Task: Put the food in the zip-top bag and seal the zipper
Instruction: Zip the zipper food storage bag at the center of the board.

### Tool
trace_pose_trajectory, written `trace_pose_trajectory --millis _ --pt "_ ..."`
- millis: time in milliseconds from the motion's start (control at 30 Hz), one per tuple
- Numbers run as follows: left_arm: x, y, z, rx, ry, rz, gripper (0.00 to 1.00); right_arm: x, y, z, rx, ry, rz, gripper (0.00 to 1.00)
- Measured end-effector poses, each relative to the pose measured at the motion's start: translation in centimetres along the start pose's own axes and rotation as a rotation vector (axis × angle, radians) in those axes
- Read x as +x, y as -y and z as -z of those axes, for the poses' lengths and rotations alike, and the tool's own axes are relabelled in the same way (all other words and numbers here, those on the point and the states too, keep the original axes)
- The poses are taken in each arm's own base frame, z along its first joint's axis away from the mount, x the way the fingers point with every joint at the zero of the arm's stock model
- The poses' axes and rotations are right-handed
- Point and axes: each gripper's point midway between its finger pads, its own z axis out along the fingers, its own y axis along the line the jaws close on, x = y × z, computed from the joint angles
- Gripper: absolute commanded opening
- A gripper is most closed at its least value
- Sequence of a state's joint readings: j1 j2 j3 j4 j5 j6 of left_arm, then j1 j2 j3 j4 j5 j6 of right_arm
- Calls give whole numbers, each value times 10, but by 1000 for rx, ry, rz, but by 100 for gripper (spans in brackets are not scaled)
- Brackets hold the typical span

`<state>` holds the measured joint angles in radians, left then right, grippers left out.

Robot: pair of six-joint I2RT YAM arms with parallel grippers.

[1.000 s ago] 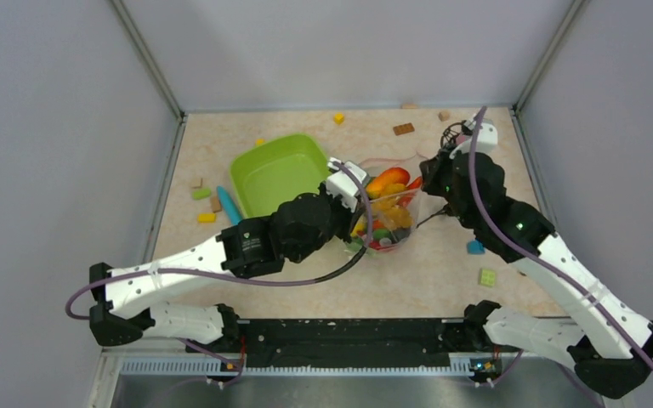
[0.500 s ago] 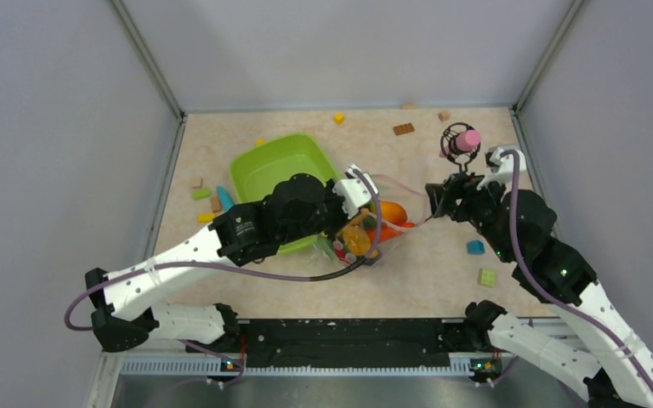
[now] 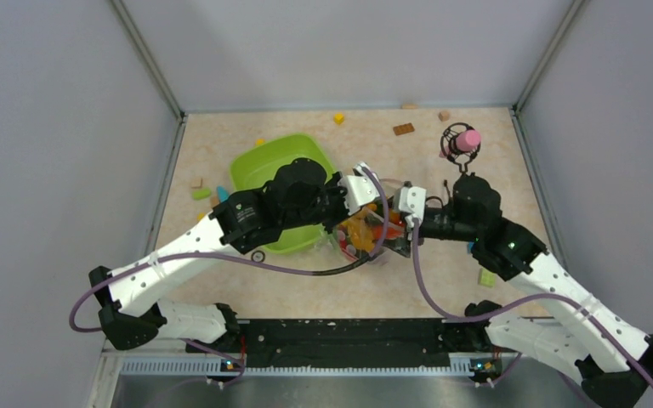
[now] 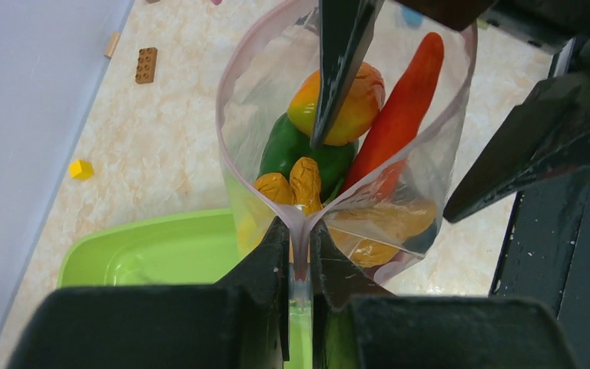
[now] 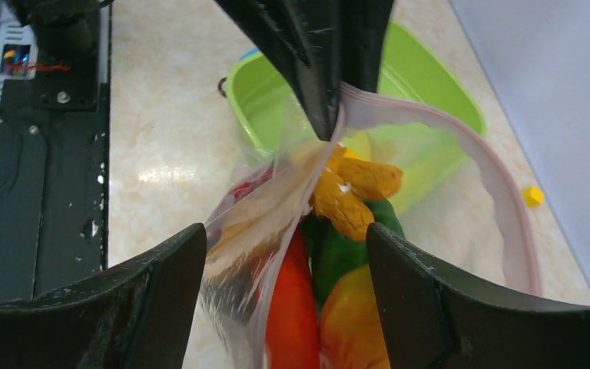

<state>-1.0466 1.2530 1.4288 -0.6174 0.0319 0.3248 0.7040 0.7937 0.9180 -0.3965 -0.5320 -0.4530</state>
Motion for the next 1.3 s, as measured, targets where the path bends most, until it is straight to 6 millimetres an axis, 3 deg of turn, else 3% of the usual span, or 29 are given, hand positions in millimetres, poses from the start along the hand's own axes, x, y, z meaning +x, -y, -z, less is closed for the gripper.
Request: trace_pose_trajectory --millis 67,133,267,333,433,467,500,600,733,867,967,1033,1167,1300 --pt "0 0 0 6 0 2 0 4 -5 -10 -65 -4 26 56" --pt "1 1 0 12 -2 3 0 3 -6 -18 -104 2 42 33" --pt "2 0 0 8 -5 4 0 2 -5 -26 -138 6 62 0" --pt "2 0 0 4 -7 6 3 1 -4 -28 -136 13 61 0" --pt "2 -2 1 -9 -9 15 62 -5 -2 -28 -115 45 55 0" --pt "2 -4 1 -21 -10 18 75 -5 -2 -27 -106 54 45 0" --pt "2 -7 1 -36 -5 26 80 -6 -1 -27 -89 64 30 0" --pt "2 -15 6 -103 30 71 84 -10 9 -23 -9 71 -48 0" --pt "20 -26 28 -198 110 155 96 -12 22 -21 92 70 -183 0" --pt "44 -45 58 -297 232 274 97 -10 20 -23 99 75 -264 0" --pt "50 -51 64 -311 312 339 97 -9 17 -24 82 76 -282 0" --pt "45 -54 57 -291 346 374 97 -8 15 -25 76 78 -282 0" --pt "42 -60 22 -176 372 423 97 -3 12 -26 61 76 -281 0" --pt "71 -53 -10 -29 362 473 95 -2 11 -26 59 69 -287 0"
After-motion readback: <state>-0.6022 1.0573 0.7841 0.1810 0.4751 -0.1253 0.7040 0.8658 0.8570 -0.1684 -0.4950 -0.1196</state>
